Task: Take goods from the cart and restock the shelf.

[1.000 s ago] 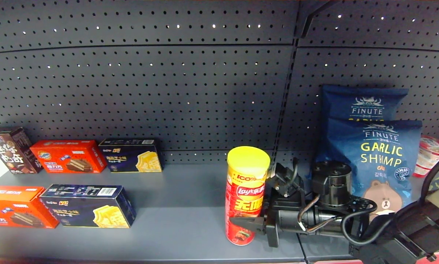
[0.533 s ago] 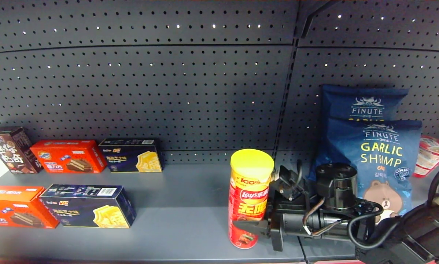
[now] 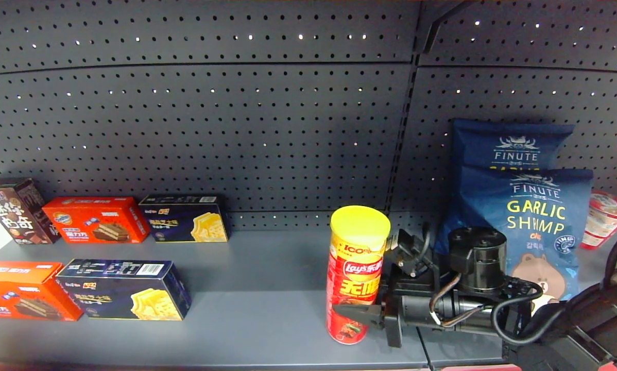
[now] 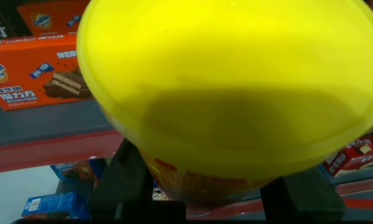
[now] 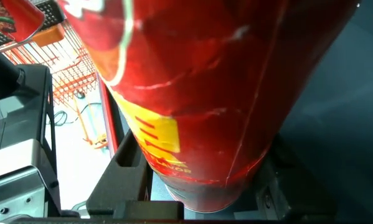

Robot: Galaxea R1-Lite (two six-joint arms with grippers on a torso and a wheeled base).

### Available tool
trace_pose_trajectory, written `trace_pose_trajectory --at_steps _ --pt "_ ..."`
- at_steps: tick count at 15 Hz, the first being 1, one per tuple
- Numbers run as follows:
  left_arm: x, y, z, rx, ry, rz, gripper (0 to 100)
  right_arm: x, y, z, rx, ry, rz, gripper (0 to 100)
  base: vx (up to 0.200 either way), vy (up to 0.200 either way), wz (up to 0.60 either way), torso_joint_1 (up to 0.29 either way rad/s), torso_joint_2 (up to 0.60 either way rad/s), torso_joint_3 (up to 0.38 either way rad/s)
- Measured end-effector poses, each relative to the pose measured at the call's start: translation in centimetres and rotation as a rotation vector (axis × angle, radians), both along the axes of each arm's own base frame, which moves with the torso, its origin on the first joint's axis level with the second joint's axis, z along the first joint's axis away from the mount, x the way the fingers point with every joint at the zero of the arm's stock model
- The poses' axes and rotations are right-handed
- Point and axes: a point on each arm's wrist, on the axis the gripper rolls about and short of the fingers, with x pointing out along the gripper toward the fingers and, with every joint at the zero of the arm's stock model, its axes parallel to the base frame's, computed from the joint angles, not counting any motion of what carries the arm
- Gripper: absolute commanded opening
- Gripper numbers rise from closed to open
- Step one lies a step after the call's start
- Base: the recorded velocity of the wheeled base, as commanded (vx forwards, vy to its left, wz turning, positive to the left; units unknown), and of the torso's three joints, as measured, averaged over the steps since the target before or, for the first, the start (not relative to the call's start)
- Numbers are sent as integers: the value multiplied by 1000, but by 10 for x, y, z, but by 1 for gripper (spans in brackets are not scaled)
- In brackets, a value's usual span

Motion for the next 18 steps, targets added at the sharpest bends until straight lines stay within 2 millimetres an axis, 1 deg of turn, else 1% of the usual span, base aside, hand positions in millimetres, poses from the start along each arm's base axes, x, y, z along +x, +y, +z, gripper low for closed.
trace_pose_trajectory --at_steps 1,8,14,18 --pt "0 0 0 0 2 0 0 0 0 0 0 0 -1 100 0 0 0 0 0 0" --pt "0 0 -1 0 3 0 0 -5 -1 -3 -15 0 8 100 0 0 0 0 0 0" --pt "0 0 -1 1 3 0 0 -21 -9 -7 -23 11 24 100 0 0 0 0 0 0" --pt "0 0 -1 1 3 0 0 -30 -7 -5 -23 9 49 100 0 0 0 0 0 0"
